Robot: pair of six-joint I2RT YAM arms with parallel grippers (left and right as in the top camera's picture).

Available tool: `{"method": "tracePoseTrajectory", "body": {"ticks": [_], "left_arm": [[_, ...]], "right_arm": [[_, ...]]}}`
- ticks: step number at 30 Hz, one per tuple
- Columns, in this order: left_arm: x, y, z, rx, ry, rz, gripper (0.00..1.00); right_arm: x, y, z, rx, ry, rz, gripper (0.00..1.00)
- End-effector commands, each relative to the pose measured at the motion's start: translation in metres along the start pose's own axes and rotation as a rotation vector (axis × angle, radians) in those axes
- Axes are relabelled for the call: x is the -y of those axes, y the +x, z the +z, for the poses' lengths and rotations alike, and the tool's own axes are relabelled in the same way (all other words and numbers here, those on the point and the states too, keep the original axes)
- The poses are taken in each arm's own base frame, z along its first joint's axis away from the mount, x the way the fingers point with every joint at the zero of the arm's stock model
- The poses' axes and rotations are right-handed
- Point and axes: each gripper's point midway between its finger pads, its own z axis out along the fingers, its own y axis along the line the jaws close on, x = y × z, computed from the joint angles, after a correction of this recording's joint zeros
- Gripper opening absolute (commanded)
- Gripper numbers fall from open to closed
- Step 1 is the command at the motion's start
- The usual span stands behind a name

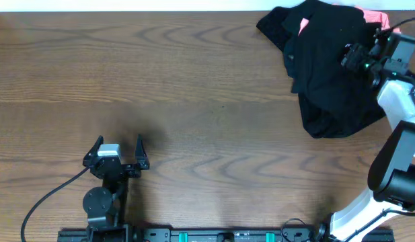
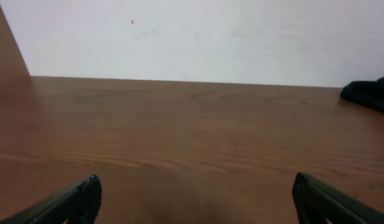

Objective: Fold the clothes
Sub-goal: 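Reach the right gripper to the black shirt on the clothes pile and grasp it, then pull the black shirt off the pile and drop it left of center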

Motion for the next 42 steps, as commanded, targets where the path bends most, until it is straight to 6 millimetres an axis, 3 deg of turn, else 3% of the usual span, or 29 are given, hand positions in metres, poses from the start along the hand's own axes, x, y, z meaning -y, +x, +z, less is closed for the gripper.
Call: {"method": "tracePoseTrajectory", "body": {"ticks": [1,4,9,13,17,20,23,28,32,36,42], "left_arm": [[0.0,0.015,0.001,-0.045,0.005,-0.005,0.98],[0.0,0.015,0.001,-0.046,0.005,-0.005,0.98],[0.0,0.015,0.001,-0.046,0.005,-0.005,0.98],[0.0,0.015,0.001,-0.045,0.005,-0.005,0.98],[0.0,0.015,0.001,-0.045,0.005,-0.005,0.98],[0.0,0.015,0.001,-0.046,0.005,-0.005,0.98],[0.0,0.015,0.001,-0.046,0.005,-0.005,0.98],[0.0,0.015,0.001,-0.046,0.005,-0.005,0.98],[0.0,0.015,0.001,-0.046,0.005,-0.005,0.98],[0.0,0.015,0.001,-0.046,0.005,-0.005,0.98],[0.0,0.015,0.001,-0.046,0.005,-0.005,0.98]], "right_arm": [[-0.021,-0.019,-0.004,0.03,-0.047,-0.042,0.67],[-0.024,-0.025,-0.006,0.039,-0.051,-0.049,0.67],[-0.025,-0.025,-0.006,0.039,-0.052,-0.049,0.53],[-0.025,-0.026,-0.006,0.04,-0.052,-0.05,0.33],[-0.025,-0.027,-0.007,0.043,-0.053,-0.051,0.01],[-0.029,-0.032,-0.011,0.055,-0.063,-0.055,0.01],[-0.046,-0.046,-0.026,0.086,-0.119,-0.071,0.01],[-0.097,-0.085,-0.085,0.213,-0.213,-0.164,0.01],[-0.153,-0.097,-0.139,0.312,-0.292,-0.306,0.01],[-0.215,-0.085,-0.187,0.366,-0.404,-0.416,0.01],[-0.316,-0.03,-0.237,0.372,-0.636,-0.587,0.01]]}}
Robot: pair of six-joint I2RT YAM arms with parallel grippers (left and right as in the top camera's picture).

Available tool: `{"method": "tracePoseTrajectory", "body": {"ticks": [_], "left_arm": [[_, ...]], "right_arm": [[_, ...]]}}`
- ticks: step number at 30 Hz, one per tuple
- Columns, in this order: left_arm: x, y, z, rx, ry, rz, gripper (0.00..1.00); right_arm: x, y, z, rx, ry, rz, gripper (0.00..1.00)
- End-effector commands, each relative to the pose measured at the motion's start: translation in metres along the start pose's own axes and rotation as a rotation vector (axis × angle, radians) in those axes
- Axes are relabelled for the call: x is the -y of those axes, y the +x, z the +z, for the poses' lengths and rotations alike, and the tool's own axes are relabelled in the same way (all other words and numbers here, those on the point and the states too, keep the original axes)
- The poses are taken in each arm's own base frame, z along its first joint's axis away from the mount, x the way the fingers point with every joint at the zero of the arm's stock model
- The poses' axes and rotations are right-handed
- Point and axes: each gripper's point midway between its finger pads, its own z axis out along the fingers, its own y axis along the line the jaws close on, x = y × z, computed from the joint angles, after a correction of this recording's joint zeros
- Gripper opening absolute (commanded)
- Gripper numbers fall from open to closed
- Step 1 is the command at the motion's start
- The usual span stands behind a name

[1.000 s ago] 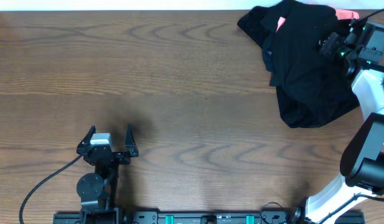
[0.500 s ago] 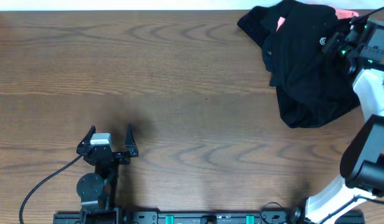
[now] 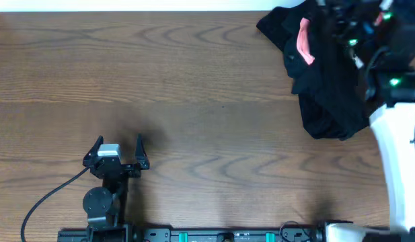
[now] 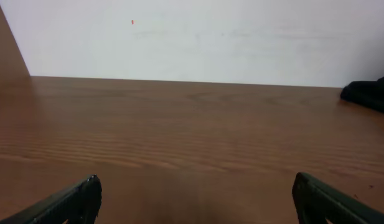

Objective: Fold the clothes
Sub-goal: 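Pull the black shirt off the pile and drop it left of center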

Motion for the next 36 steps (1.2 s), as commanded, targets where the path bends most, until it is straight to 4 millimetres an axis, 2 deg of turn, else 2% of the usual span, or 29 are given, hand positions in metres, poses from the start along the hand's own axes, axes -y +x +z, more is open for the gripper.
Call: {"method": "tracePoseTrajectory", "body": {"ticks": [1,5,9,13,15,17,18,21,22,23,24,25,28,32,36], "left_arm": [[0.0,0.015,0.001,-0.045,0.005,-0.005,0.98],[0.0,0.015,0.001,-0.045,0.005,-0.004,0.98],[0.0,0.015,0.001,-0.045,0.005,-0.005,0.98],[0.0,0.015,0.001,-0.045,0.006,-0.005,0.98],[0.0,0.015,0.001,-0.045,0.005,-0.004,0.98],[0.0,0.015,0.001,-0.045,0.005,-0.004,0.98],[0.0,0.015,0.001,-0.045,0.006,-0.004,0.98],[0.0,0.015,0.001,-0.045,0.006,-0.004,0.98],[0.0,0.015,0.001,-0.045,0.006,-0.005,0.98],[0.0,0.015,0.001,-0.045,0.006,-0.005,0.98],[0.0,0.015,0.001,-0.045,0.005,-0.005,0.98],[0.0,0.015,0.001,-0.045,0.005,-0.005,0.98],[0.0,0.015,0.001,-0.045,0.005,-0.004,0.98],[0.0,0.015,0.001,-0.045,0.005,-0.004,0.98],[0.0,0.015,0.001,-0.045,0.005,-0.005,0.98]], "right_arm": [[-0.076,-0.007,0.002,0.023,-0.174,-0.099,0.01],[-0.156,-0.006,0.004,0.064,-0.348,-0.14,0.01],[-0.229,-0.019,-0.004,0.185,-0.477,-0.165,0.01],[-0.272,-0.034,-0.013,0.302,-0.493,-0.149,0.01],[-0.28,-0.038,-0.014,0.335,-0.475,-0.136,0.01],[-0.272,-0.039,-0.008,0.338,-0.408,-0.121,0.01],[-0.259,-0.038,-0.002,0.331,-0.337,-0.11,0.01],[-0.195,-0.028,0.017,0.271,-0.042,-0.034,0.01],[-0.166,-0.023,0.021,0.247,0.074,-0.014,0.15],[-0.134,-0.017,0.023,0.224,0.199,0.016,0.58],[-0.116,-0.013,0.024,0.209,0.262,0.027,0.99],[-0.096,-0.006,0.024,0.182,0.327,0.024,0.99],[-0.06,0.008,0.022,0.105,0.413,0.004,0.99],[-0.041,0.022,0.016,0.029,0.461,-0.015,0.99],[-0.027,0.048,0.012,-0.096,0.481,-0.039,0.99]]}}
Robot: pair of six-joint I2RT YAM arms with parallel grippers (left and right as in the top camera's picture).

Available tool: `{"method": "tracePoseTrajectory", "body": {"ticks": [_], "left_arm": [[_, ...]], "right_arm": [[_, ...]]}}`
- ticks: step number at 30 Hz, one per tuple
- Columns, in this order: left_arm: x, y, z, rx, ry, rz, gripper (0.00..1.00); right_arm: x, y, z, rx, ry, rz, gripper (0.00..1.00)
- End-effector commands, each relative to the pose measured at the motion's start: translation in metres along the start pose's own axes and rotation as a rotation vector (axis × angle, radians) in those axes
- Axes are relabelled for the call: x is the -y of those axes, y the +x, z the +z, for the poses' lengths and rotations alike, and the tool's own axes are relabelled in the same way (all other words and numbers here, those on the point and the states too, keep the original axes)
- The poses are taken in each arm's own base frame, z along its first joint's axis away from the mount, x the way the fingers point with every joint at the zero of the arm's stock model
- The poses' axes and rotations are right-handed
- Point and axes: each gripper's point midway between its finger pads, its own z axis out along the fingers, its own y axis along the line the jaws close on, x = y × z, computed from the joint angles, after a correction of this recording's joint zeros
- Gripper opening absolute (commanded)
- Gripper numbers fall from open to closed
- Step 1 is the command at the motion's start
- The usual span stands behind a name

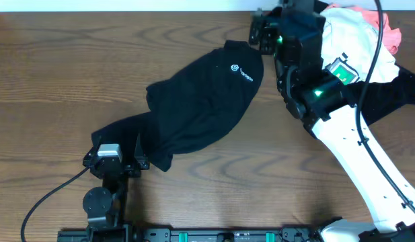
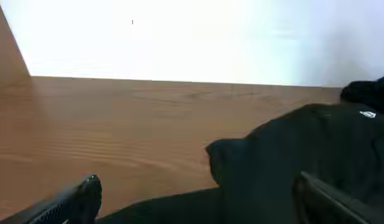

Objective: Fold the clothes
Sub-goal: 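Pull the black shirt off the pile and drop it left of center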

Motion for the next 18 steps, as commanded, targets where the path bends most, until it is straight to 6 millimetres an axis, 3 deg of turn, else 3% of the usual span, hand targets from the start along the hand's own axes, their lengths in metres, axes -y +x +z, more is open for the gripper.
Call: {"method": "tracePoseTrajectory", "body": {"ticks": [1,4,7,8,9,11,12,14,18], "left_arm": [[0.0,0.015,0.001,-0.045,0.005,-0.005,0.98],[0.0,0.015,0.001,-0.045,0.005,-0.005,0.98],[0.0,0.015,0.001,-0.045,0.005,-0.004,0.98],[0.0,0.015,0.001,-0.045,0.005,-0.004,0.98],[0.0,0.015,0.001,-0.045,0.005,-0.005,0.98],[0.0,0.015,0.001,-0.045,0.005,-0.005,0.98],[0.0,0.015,0.001,-0.045,0.005,-0.005,0.98],[0.0,0.015,0.001,-0.045,0.005,-0.005,0.98],[0.0,0.015,0.001,-0.045,0.005,-0.004,0.98]], "right_arm": [[0.016,0.005,-0.003,-0.053,0.01,0.005,0.99],[0.03,0.032,0.004,-0.176,-0.018,0.019,0.99],[0.064,0.057,0.016,-0.287,0.026,0.09,0.99],[0.073,0.064,0.021,-0.317,0.02,0.107,0.91],[0.081,0.072,0.026,-0.35,0.009,0.125,0.73],[0.094,0.088,0.037,-0.409,-0.003,0.159,0.24],[0.1,0.096,0.043,-0.435,0.001,0.17,0.13],[0.112,0.118,0.058,-0.492,0.025,0.184,0.01],[0.119,0.158,0.093,-0.561,0.034,0.159,0.01]]}}
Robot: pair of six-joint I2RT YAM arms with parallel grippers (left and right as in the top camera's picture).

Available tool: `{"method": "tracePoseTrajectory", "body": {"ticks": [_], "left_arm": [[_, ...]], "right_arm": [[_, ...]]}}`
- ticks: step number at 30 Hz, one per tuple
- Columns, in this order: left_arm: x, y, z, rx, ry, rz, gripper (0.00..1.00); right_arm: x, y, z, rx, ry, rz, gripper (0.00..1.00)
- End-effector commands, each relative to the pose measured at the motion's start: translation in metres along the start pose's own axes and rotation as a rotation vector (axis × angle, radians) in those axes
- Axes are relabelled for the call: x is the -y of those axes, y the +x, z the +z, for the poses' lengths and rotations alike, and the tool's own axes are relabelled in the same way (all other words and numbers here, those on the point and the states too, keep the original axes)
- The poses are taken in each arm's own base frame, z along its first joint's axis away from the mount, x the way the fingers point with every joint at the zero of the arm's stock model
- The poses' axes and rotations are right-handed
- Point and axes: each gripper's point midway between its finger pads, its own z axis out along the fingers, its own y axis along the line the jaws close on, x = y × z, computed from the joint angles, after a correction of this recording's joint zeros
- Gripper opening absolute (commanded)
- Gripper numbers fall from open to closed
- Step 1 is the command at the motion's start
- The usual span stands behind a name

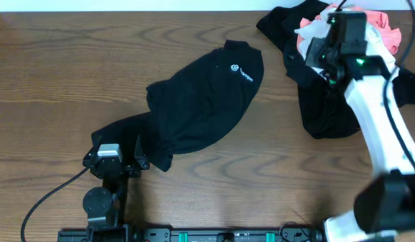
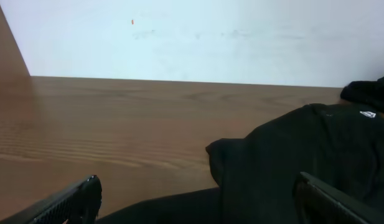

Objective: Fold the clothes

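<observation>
A black garment (image 1: 200, 101) with a small white logo lies spread across the middle of the table, its lower end reaching my left gripper (image 1: 118, 149). That gripper rests open near the front edge. In the left wrist view the black cloth (image 2: 291, 162) lies ahead of and between the fingertips (image 2: 86, 193), with nothing gripped. My right gripper (image 1: 316, 48) hovers over the clothes pile (image 1: 328, 101) at the back right. Its fingers are lost against the dark cloth.
The pile holds black, white (image 1: 313, 25) and pink (image 1: 389, 35) pieces and reaches the table's far right edge. Bare wooden table (image 1: 59, 67) lies to the left of the garment. A cable (image 1: 46, 198) runs from the left arm's base toward the front left.
My right arm was stretched out by the black garment's collar at the back middle; now it is back over the pile at the right. The garment and my left gripper have not moved.
At first the middle of the table was bare and my right gripper was in the pile at the far right. Then it was still over the pile. Later the black garment lay across the middle, my right gripper at its collar. Now that arm is over the pile again.
</observation>
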Motion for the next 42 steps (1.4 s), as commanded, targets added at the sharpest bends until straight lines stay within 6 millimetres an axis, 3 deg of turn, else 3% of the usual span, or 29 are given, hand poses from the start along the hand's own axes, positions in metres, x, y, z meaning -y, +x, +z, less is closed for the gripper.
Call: {"method": "tracePoseTrajectory", "body": {"ticks": [1,4,7,13,20,24,29,31,35,36,38,40,42], "left_arm": [[0.0,0.015,0.001,-0.045,0.005,-0.005,0.98],[0.0,0.015,0.001,-0.045,0.005,-0.005,0.98],[0.0,0.015,0.001,-0.045,0.005,-0.005,0.98],[0.0,0.015,0.001,-0.046,0.005,-0.005,0.98],[0.0,0.015,0.001,-0.045,0.005,-0.005,0.98],[0.0,0.015,0.001,-0.046,0.005,-0.005,0.98],[0.0,0.015,0.001,-0.046,0.005,-0.005,0.98],[0.0,0.015,0.001,-0.046,0.005,-0.005,0.98],[0.0,0.015,0.001,-0.046,0.005,-0.005,0.98],[0.0,0.015,0.001,-0.046,0.005,-0.005,0.98],[0.0,0.015,0.001,-0.046,0.005,-0.005,0.98],[0.0,0.015,0.001,-0.045,0.005,-0.005,0.98],[0.0,0.015,0.001,-0.046,0.005,-0.005,0.98]], "right_arm": [[-0.011,0.015,0.04,-0.062,-0.063,-0.028,0.01],[-0.02,0.022,0.076,-0.065,-0.106,-0.047,0.01],[-0.016,0.032,0.112,-0.068,-0.088,-0.03,0.01],[0.036,0.063,0.159,-0.119,0.117,0.039,0.01],[0.104,0.074,0.164,-0.149,0.284,0.2,0.01],[0.111,0.075,0.165,-0.163,0.241,0.27,0.01],[0.08,0.058,0.158,-0.149,0.06,0.253,0.01],[0.057,0.036,0.141,-0.106,-0.048,0.221,0.01],[0.0,-0.014,0.082,0.025,-0.249,0.066,0.06],[-0.017,-0.022,0.065,0.057,-0.292,0.01,0.14],[-0.046,-0.029,0.041,0.102,-0.345,-0.091,0.57],[-0.075,-0.024,0.027,0.111,-0.401,-0.186,0.75],[-0.103,-0.008,0.021,0.08,-0.474,-0.256,0.82]]}}
